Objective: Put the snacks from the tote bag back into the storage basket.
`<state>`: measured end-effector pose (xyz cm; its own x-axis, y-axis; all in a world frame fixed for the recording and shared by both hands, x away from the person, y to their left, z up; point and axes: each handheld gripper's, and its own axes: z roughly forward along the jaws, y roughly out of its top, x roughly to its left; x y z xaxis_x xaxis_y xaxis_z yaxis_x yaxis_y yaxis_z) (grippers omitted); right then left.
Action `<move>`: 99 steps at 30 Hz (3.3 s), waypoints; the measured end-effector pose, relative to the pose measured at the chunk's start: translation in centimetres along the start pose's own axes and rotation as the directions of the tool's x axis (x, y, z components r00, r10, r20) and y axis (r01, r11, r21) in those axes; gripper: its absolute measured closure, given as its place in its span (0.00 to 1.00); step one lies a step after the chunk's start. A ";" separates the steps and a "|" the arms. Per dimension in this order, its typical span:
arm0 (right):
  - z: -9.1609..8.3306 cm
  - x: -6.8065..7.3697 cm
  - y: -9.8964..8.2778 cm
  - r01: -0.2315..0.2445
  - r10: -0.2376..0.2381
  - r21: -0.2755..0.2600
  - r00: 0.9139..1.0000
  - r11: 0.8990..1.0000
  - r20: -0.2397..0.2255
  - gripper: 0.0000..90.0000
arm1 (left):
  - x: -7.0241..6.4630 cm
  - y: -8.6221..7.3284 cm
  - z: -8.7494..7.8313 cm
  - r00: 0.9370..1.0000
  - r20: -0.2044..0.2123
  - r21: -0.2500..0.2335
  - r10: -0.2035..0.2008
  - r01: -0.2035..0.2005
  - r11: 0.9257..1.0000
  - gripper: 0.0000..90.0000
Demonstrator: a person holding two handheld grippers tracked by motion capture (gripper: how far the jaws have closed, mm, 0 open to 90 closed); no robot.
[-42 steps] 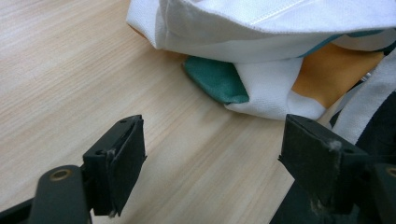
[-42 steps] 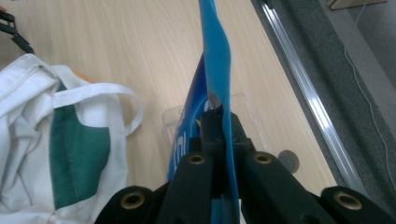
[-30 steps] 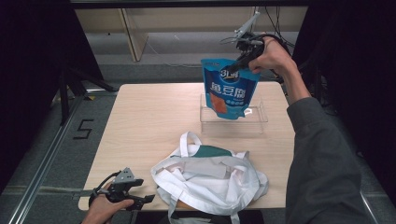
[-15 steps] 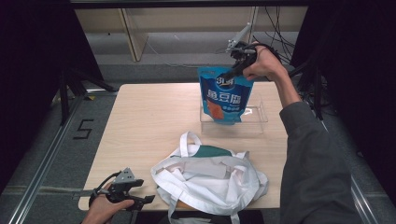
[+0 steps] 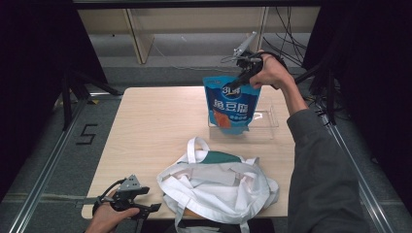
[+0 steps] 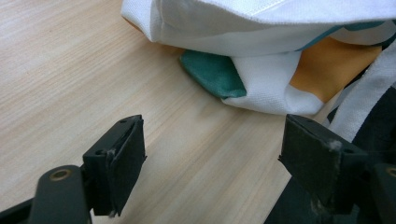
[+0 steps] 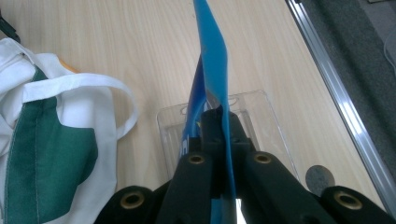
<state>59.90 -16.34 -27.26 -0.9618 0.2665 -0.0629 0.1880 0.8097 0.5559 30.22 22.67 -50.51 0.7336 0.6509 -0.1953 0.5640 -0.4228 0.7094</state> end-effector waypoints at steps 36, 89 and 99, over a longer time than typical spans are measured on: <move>-4.8 0.9 -4.6 -0.234 0.263 -0.180 0.952 0.955 0.159 0.57 | 0.1 0.0 0.2 1.000 -0.013 0.011 0.026 -0.026 1.000 0.23; -4.9 11.3 -15.8 -0.342 0.390 -0.230 0.896 0.911 0.213 0.39 | 0.1 0.3 0.1 1.000 -0.010 -0.015 0.000 0.000 1.000 0.23; -3.2 13.8 -17.0 -0.338 0.386 -0.241 0.903 0.910 0.189 0.39 | 0.0 0.1 0.0 1.000 -0.010 -0.028 -0.013 0.012 1.000 0.23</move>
<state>42.75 -28.10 -34.95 -0.7583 0.6519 0.0010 0.4485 0.5206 0.7266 30.25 22.60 -50.46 0.7226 0.6624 -0.1974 0.5620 -0.3968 0.7257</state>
